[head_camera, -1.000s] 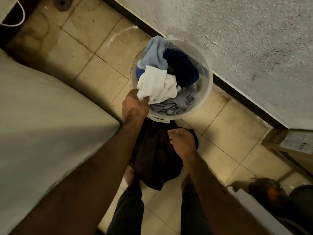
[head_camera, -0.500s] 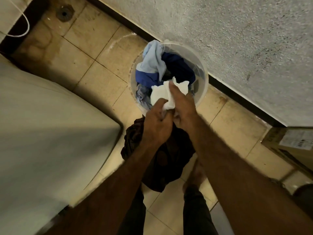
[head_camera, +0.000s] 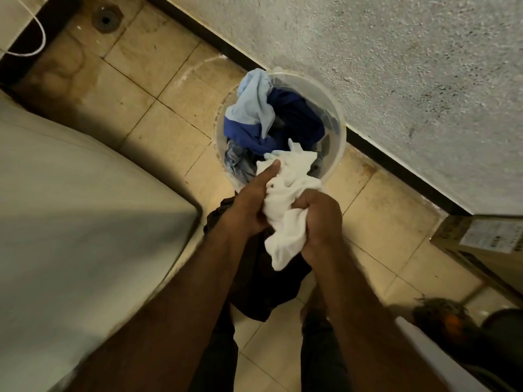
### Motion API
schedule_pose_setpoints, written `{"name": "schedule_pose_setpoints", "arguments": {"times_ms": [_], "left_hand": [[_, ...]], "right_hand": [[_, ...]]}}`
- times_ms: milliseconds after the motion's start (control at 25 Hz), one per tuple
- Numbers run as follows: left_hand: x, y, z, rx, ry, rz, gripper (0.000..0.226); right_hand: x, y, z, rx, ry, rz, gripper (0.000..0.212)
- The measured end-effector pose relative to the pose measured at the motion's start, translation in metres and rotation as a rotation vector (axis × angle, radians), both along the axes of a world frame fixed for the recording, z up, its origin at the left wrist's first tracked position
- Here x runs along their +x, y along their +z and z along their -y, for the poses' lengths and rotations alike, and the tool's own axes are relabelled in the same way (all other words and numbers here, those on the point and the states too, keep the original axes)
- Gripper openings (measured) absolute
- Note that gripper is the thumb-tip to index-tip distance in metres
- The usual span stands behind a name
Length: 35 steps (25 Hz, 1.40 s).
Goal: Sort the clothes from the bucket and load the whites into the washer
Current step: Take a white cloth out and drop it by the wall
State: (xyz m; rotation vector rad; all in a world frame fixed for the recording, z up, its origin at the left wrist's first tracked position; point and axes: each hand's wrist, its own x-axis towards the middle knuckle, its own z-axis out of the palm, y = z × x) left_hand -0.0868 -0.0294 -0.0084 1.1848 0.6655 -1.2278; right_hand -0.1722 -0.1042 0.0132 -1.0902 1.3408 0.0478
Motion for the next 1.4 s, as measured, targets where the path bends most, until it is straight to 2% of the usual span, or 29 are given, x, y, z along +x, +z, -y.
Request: {"name": "schedule_pose_setpoints", "arguments": {"times_ms": [80, 160, 280, 400, 480, 560, 680, 720, 840, 960, 1000, 1080, 1120, 1200, 1320, 1400], "left_hand": [[0.007, -0.003, 0.008, 0.115, -0.122, 0.095, 0.031], [0.012, -0.004, 0.018, 0.247, -0.158, 0.191, 0.029], [0.014, 0.000, 0.027, 0.384, -0.101, 0.343, 0.017], [0.011, 0.007, 0.020, 0.276, -0.058, 0.310, 0.028], [0.011, 0.016, 0.011, 0.170, -0.073, 0.213, 0.035], [0.016, 0.021, 0.011, 0.183, -0.065, 0.186, 0.035], [0.016, 0.023, 0.018, 0.222, -0.069, 0.402, 0.033], [0.014, 0.022, 0.019, 0.197, -0.069, 0.402, 0.028], [-0.003, 0.017, 0.014, 0.046, -0.029, 0.294, 0.024], [-0.027, 0.012, 0.032, -0.124, -0.021, 0.130, 0.038], [-0.037, 0.007, 0.043, -0.118, -0.076, 0.126, 0.043], [-0.051, 0.002, 0.057, 0.040, -0.228, 0.135, 0.048], [-0.058, 0.001, 0.058, 0.128, -0.323, 0.127, 0.049], [-0.063, -0.005, 0.053, 0.173, -0.437, 0.080, 0.048], [-0.060, -0.016, 0.043, 0.189, -0.406, 0.064, 0.040], [-0.053, -0.025, 0.037, 0.219, -0.382, 0.106, 0.033]], "right_hand": [[-0.011, 0.008, -0.006, 0.187, -0.039, 0.119, 0.015], [-0.017, 0.009, 0.000, 0.252, -0.170, 0.172, 0.009], [-0.009, 0.001, 0.022, 0.013, -0.222, 0.123, 0.018], [0.010, -0.004, 0.031, -0.141, -0.144, 0.221, 0.039], [0.017, -0.006, 0.030, -0.070, -0.092, 0.360, 0.042], [0.019, -0.006, 0.027, 0.091, -0.035, 0.418, 0.038], [0.015, -0.007, 0.017, 0.070, -0.066, 0.339, 0.027], [0.014, -0.006, 0.014, 0.044, -0.102, 0.305, 0.025], [0.005, -0.006, 0.008, 0.029, -0.150, 0.278, 0.018], [-0.018, -0.015, 0.024, 0.075, -0.271, 0.218, 0.031], [-0.029, -0.019, 0.035, 0.126, -0.371, 0.200, 0.037], [-0.054, -0.027, 0.063, 0.208, -0.532, 0.186, 0.041], [-0.066, -0.031, 0.078, 0.205, -0.543, 0.182, 0.035], [-0.081, -0.038, 0.109, 0.145, -0.573, 0.126, 0.028], [-0.089, -0.048, 0.147, 0.155, -0.683, 0.082, 0.052], [-0.091, -0.054, 0.162, 0.151, -0.733, 0.042, 0.057]]}}
